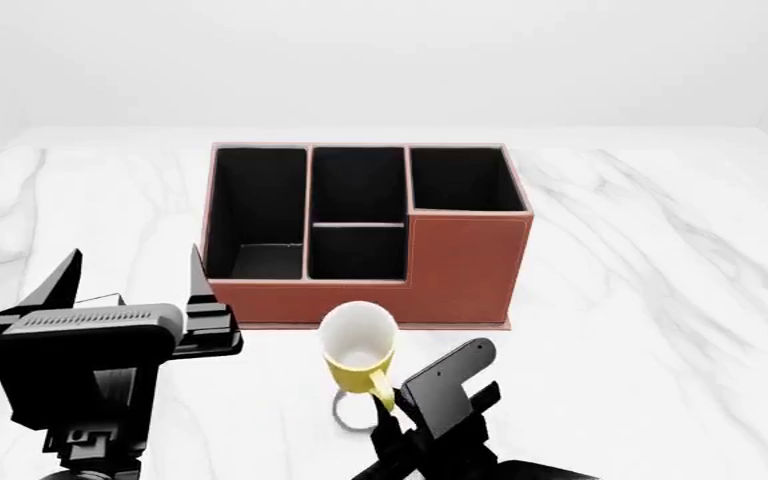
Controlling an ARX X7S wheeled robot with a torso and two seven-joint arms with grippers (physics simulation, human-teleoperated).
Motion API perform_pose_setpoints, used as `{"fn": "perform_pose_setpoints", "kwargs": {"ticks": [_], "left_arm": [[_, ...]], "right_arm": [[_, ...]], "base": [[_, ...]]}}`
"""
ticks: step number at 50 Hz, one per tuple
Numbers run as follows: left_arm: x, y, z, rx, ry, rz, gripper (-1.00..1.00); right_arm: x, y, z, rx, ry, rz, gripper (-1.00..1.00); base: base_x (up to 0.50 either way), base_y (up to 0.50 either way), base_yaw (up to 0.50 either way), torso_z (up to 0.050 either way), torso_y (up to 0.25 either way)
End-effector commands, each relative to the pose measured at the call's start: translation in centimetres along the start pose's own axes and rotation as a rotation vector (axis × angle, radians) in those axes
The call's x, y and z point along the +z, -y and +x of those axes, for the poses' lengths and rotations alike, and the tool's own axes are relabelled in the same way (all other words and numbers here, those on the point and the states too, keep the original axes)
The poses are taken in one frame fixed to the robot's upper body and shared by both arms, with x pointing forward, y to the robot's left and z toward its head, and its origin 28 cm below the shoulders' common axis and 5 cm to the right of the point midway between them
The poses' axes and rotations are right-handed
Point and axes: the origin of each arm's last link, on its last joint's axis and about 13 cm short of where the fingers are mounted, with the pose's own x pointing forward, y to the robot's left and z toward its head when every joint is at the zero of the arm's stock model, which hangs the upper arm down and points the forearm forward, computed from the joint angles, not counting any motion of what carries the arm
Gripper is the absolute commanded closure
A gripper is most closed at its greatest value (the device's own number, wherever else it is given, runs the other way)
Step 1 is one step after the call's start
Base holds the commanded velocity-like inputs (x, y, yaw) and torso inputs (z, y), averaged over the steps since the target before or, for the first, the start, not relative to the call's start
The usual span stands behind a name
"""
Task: Pick up the yellow and white mug and place it to the right of the caddy.
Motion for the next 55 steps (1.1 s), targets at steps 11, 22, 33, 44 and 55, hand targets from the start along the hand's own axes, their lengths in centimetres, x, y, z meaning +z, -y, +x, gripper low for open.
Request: {"fn": "perform_pose_setpoints", "kwargs": {"ticks": [11,22,33,44,55], "left_arm": [[0.0,0.0,0.1,-0.001,-0.002,0.001,-1.0],[0.0,0.0,0.1,0.002,-0.003,0.002,-1.0],[-0.1,0.0,0.2,0.002,-0.006,0.003,-1.0],[-0.2,0.1,0.2,0.0,-0.008,0.004,-1.0],[-0.2,0.0,0.2,0.001,-0.009,0.004,-1.0]], "right_arm": [[0.4,3.3,-3.1,-0.162,0.046,0.033,1.0],[0.2,5.5,-4.8,-0.316,0.054,0.064,1.0],[-0.4,7.3,-6.3,-0.455,0.053,0.083,1.0],[-0.5,8.5,-7.5,-0.56,0.059,0.108,1.0],[-0.1,9.9,-6.7,-0.644,0.063,0.106,1.0]], "base": [[0.0,0.0,0.0,0.0,0.001],[0.0,0.0,0.0,0.0,0.0],[0.0,0.0,0.0,0.0,0.001],[0.0,0.0,0.0,0.0,0.0],[0.0,0.0,0.0,0.0,0.001]]}}
